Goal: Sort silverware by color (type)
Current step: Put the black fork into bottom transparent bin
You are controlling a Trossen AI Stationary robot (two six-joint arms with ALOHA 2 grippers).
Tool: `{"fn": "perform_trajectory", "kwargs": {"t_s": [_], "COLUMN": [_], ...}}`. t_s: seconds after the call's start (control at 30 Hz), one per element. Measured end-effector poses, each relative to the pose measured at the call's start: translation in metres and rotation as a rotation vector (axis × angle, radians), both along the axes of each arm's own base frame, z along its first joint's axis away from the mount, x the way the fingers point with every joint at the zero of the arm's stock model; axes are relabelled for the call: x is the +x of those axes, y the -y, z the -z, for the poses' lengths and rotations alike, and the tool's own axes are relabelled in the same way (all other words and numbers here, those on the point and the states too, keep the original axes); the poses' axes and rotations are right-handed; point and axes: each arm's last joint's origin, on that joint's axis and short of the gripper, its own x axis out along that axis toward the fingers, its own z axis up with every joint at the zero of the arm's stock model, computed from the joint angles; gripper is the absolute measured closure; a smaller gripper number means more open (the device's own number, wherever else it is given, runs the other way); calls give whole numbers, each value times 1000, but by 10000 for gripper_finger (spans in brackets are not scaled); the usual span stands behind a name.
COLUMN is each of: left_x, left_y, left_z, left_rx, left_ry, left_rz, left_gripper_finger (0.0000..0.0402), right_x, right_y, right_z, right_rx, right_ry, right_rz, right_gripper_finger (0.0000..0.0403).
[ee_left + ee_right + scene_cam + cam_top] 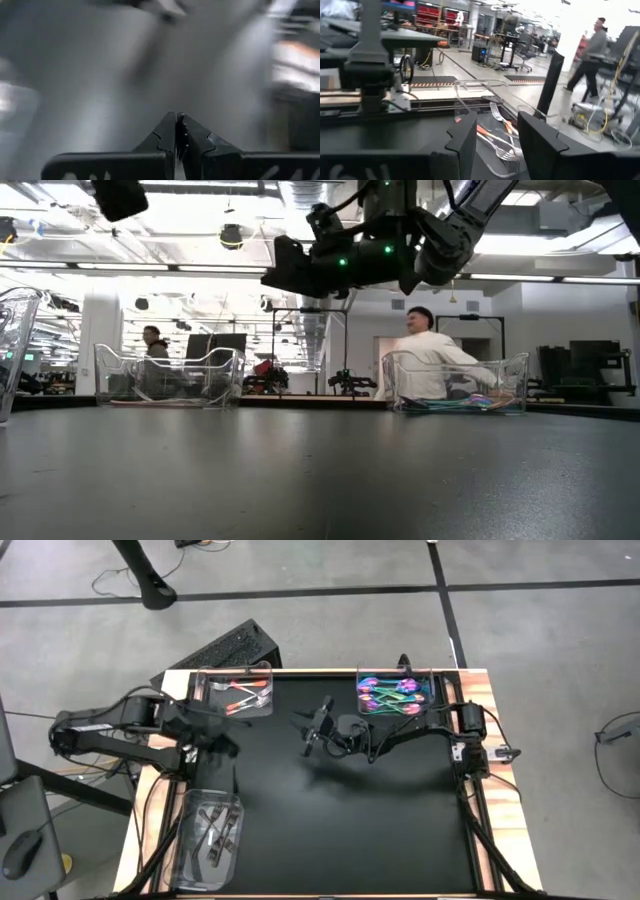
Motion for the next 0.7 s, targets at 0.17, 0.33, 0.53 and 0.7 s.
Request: {"fn": "perform_trajectory", "kwargs": {"t_s": [0.17, 0.33, 0.53, 0.7], "left_x": [-1, 0, 3, 1], "left_y": [13, 31, 56, 71], "left_z": [10, 58, 101, 113], "left_rx": [-263, -419, -566, -583], "left_ry": [-61, -281, -360, -350], "left_rz": [65, 41, 74, 55], "left_gripper_finger": [401, 401, 401, 401], "right_x": [-1, -2, -2, -2], "right_y": [13, 20, 20, 20], "right_z": [1, 5, 10, 11], "right_rx": [92, 157, 165, 166], "right_ry": [35, 21, -34, -43], "right_rz": [21, -19, -23, -22], "right_gripper_finger": [237, 236, 236, 234]}}
